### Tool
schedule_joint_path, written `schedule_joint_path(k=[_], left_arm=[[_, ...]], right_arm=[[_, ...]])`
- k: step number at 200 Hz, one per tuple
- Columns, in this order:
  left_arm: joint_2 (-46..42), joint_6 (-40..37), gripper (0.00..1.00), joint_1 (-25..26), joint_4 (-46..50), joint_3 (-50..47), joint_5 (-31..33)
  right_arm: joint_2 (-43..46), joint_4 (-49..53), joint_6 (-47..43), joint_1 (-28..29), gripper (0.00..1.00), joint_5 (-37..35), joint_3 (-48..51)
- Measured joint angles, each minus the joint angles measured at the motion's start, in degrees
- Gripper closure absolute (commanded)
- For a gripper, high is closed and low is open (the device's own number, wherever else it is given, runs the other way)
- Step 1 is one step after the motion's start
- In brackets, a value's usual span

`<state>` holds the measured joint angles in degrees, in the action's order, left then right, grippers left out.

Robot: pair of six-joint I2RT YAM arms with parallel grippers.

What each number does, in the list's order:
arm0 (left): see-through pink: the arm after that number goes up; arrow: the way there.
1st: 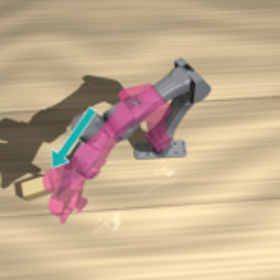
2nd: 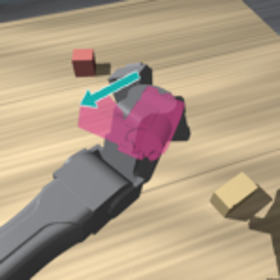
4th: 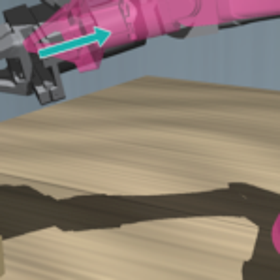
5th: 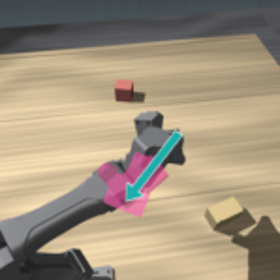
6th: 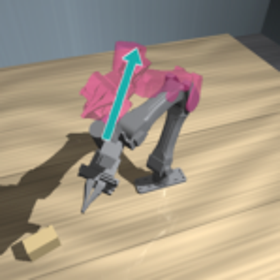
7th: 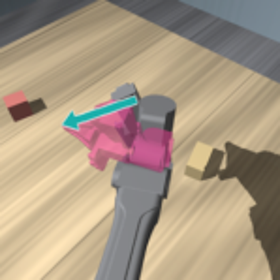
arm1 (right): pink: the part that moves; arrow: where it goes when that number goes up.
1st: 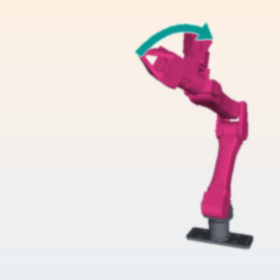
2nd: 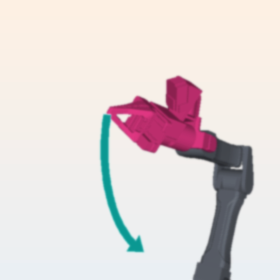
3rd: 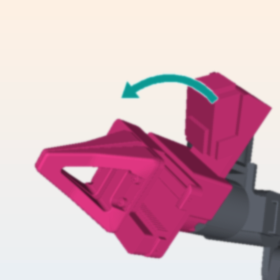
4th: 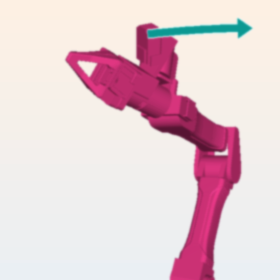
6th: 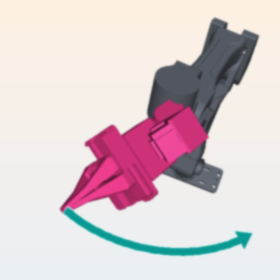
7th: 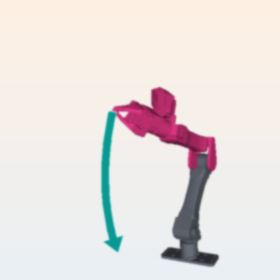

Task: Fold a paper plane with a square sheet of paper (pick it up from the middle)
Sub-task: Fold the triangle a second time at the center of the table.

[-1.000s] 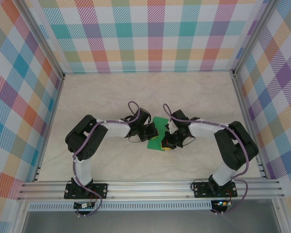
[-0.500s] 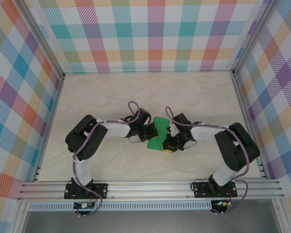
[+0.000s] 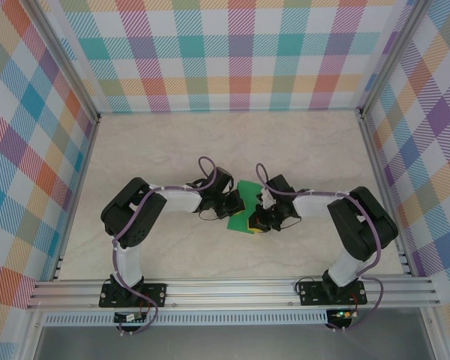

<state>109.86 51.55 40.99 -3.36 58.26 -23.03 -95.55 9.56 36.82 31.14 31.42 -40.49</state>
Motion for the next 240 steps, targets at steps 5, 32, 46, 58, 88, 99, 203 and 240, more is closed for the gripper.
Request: schedule_joint_path(k=[5,32,46,58,88,99,203,240], left_arm=[[0.0,-0.2,0.94,0.0,0.0,0.0,0.0],[-0.4,-1.5,0.89,0.2,0.5,0.0,0.6],[-0.9,-2.1,0.85,0.2,0.8,0.0,0.8],[-1.8,-2.8,0.82,0.2,1.0,0.0,0.7],[-4.9,-3.2,0.83,0.2,-0.5,0.0,-0.1],[-5.5,-3.1,0.84,0.2,-1.8,-0.1,-0.7],[-1.6,-2.7,0.88,1.0,-6.2,-3.4,0.0],[-1.4,-3.6,0.88,0.9,-5.3,-3.5,3.5]], right_arm=[[0.2,-0.8,0.0,-0.1,0.98,0.2,0.5],[0.6,-4.2,0.0,-0.6,0.98,1.2,2.5],[0.8,-5.5,0.1,-0.7,0.98,1.7,3.2],[0.8,-5.9,0.1,-0.8,0.99,1.9,3.4],[0.8,-6.1,0.1,-0.8,0.99,2.0,3.5],[0.8,-6.1,0.1,-0.8,0.99,2.0,3.5],[0.7,-6.0,0.0,-0.9,1.0,2.1,3.5],[0.2,-5.0,-0.4,-1.1,1.0,2.4,2.9]])
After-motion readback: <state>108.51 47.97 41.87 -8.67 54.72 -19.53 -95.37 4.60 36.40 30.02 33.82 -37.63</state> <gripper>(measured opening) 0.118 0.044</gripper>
